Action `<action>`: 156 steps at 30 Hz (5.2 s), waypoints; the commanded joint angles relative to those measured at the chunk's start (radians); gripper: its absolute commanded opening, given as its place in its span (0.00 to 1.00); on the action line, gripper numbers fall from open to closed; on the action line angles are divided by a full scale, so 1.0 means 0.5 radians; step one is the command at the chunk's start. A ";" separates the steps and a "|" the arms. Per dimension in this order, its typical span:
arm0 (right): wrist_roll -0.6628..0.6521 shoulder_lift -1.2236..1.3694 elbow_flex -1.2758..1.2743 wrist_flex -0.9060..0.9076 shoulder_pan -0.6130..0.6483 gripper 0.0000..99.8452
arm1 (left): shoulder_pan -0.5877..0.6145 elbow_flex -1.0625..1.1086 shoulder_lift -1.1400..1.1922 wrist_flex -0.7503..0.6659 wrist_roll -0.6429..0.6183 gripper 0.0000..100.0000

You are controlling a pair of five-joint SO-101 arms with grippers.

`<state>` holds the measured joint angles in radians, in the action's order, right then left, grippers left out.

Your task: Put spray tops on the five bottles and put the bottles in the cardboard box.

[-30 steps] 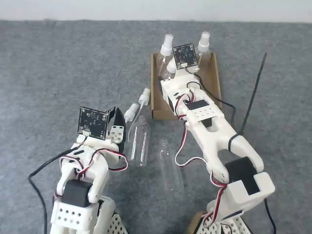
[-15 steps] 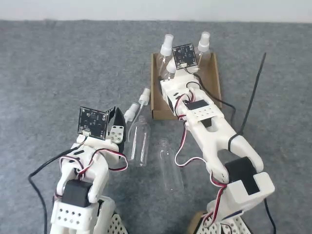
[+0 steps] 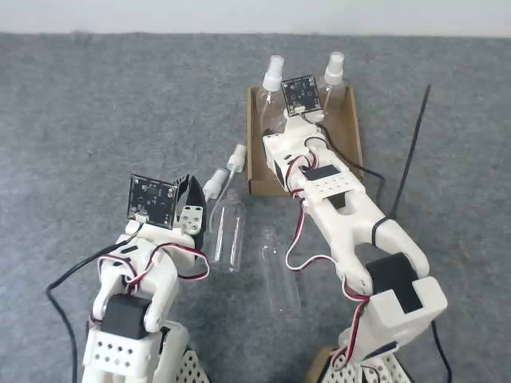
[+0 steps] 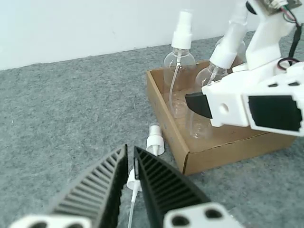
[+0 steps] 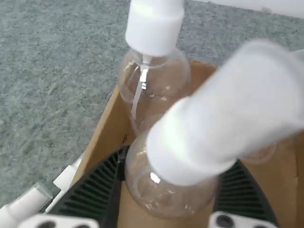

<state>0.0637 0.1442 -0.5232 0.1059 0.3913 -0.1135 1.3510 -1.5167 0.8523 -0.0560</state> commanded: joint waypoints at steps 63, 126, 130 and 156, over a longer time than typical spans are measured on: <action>-0.025 -0.038 0.153 -0.026 0.048 0.02 | 0.009 -0.026 -0.031 -0.058 -0.009 0.01; -0.012 -1.493 0.381 1.972 0.345 0.25 | 0.009 -0.017 -0.031 -0.061 -0.009 0.01; -0.009 -1.459 0.334 2.303 0.551 0.25 | 0.009 -0.017 -0.031 -0.061 -0.009 0.01; 0.427 -1.275 -1.123 1.484 0.671 0.24 | 0.009 -0.017 -0.031 -0.061 -0.009 0.01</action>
<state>0.1987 -0.4971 -1.0664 0.8638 0.7733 -0.1135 1.3510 -1.5167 0.8523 -0.0560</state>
